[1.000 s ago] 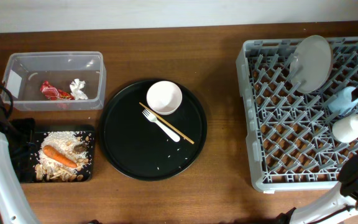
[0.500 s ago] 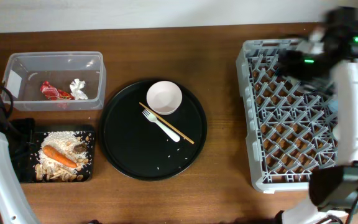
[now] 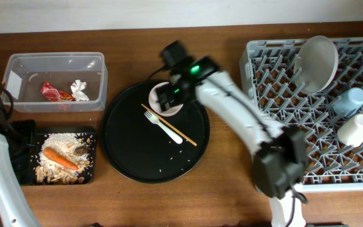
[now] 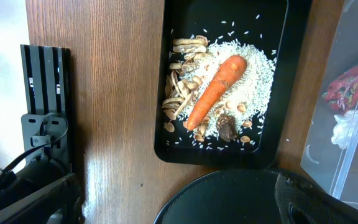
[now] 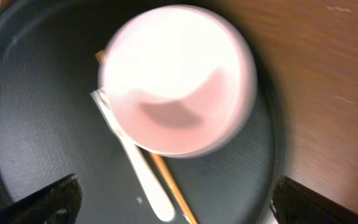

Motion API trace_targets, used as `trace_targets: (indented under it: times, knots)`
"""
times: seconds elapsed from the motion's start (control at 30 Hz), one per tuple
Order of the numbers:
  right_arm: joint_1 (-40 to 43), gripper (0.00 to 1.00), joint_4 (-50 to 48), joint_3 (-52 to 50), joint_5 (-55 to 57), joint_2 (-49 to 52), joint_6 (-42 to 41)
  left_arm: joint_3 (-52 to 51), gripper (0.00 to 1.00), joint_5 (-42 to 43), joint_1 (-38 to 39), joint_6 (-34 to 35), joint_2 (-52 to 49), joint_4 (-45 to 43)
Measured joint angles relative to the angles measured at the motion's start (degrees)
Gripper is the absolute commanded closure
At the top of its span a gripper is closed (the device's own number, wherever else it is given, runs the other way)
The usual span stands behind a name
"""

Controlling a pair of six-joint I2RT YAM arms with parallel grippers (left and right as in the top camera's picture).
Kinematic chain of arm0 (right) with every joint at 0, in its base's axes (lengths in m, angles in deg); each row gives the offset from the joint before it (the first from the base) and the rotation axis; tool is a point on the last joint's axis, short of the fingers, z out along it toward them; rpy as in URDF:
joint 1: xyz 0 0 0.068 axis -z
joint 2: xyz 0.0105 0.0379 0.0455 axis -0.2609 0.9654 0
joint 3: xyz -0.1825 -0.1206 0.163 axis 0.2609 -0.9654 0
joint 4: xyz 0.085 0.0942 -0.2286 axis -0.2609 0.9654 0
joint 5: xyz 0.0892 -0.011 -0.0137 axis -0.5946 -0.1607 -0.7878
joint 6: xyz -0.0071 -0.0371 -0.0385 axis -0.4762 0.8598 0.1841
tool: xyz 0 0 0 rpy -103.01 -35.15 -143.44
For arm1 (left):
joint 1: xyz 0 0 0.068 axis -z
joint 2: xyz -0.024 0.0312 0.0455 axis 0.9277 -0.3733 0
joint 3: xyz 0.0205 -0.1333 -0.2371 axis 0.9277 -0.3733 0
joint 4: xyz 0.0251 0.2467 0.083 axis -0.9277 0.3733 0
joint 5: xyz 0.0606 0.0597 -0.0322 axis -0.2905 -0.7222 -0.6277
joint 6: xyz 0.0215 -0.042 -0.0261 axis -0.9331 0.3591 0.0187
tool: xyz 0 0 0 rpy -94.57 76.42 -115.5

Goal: Sort waste into correct bins and load items into the dishwasher rack
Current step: 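Move the right gripper to the pink bowl and grasp its rim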

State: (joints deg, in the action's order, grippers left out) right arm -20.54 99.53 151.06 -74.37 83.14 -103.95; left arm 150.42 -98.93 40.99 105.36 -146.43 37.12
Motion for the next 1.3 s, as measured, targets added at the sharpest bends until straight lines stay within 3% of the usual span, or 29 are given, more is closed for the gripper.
trace_targets:
  times: [0.23,0.63,0.73,0.77,1.17,1.3]
  knots:
    - [-8.4,0.01,-5.9,0.0,4.5,6.4,3.1,0.0,0.01,0.0,0.0,0.0,0.0,0.0]
    - [-7.5,0.07,-13.3,0.0,7.9,8.9,3.5,0.0,0.01,0.0,0.0,0.0,0.0,0.0]
    - [-7.4,0.14,-13.6,0.0,8.0,9.7,3.5,0.0,0.01,0.0,0.0,0.0,0.0,0.0]
    - [-7.4,0.22,-13.7,0.0,8.0,10.2,3.5,0.0,0.01,0.0,0.0,0.0,0.0,0.0]
    - [-7.4,0.53,-13.6,0.0,8.2,12.8,3.2,0.0,0.01,0.0,0.0,0.0,0.0,0.0]
    - [-7.4,0.70,-12.9,0.1,8.2,12.8,3.2,0.0,0.01,0.0,0.0,0.0,0.0,0.0]
